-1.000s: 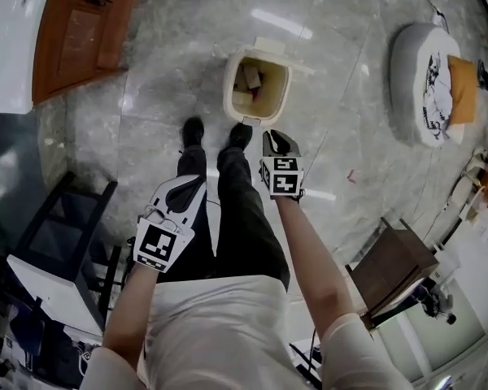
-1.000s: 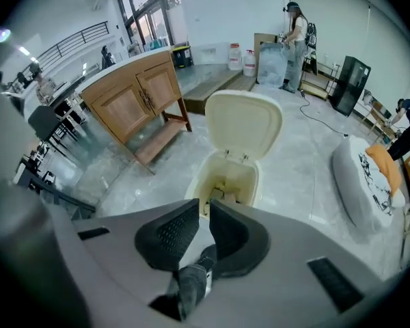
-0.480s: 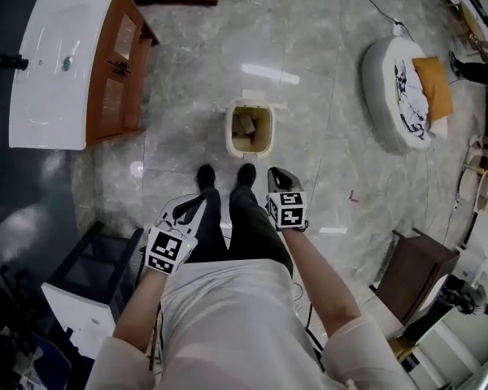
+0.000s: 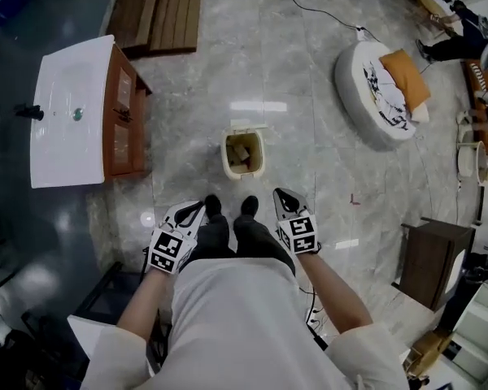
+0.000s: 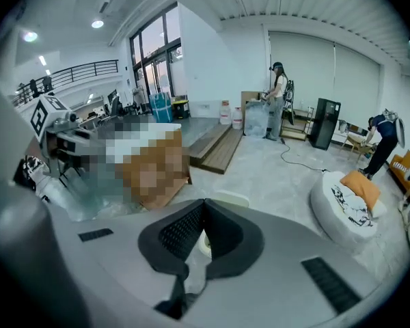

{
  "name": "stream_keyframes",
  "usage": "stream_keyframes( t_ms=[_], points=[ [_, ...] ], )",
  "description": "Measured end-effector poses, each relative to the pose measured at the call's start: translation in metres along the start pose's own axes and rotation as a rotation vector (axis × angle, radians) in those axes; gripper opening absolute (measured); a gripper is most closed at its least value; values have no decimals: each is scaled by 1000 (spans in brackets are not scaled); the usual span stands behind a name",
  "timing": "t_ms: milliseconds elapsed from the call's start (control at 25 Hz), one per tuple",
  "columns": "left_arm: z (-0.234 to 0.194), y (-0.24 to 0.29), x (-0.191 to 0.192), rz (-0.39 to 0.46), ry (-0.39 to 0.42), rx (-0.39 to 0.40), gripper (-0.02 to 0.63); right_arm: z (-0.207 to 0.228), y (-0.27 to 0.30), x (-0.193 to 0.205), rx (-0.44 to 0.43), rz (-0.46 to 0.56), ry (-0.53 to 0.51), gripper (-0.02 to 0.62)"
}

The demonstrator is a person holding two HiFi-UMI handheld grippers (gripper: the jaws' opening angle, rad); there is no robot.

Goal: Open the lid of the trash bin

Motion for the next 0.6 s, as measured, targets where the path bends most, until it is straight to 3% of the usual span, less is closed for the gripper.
stream_keyframes(
  t_ms=[280, 600],
  points=[
    [18, 0, -10, 13, 13, 4, 23, 3, -53, -15, 15, 78, -19, 29],
    [55, -15, -19, 65, -24, -26, 23, 0, -104, 10, 16, 113, -39, 29]
  ],
)
Point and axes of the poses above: the fingertips, and each gripper's own axes: y forward along the fingers, z to its right, x out of its underside, the point moved 3 cm from there along -y, backward along the fingers, and after that the axes turned 10 degrees about -x, right-handed, at the moved point
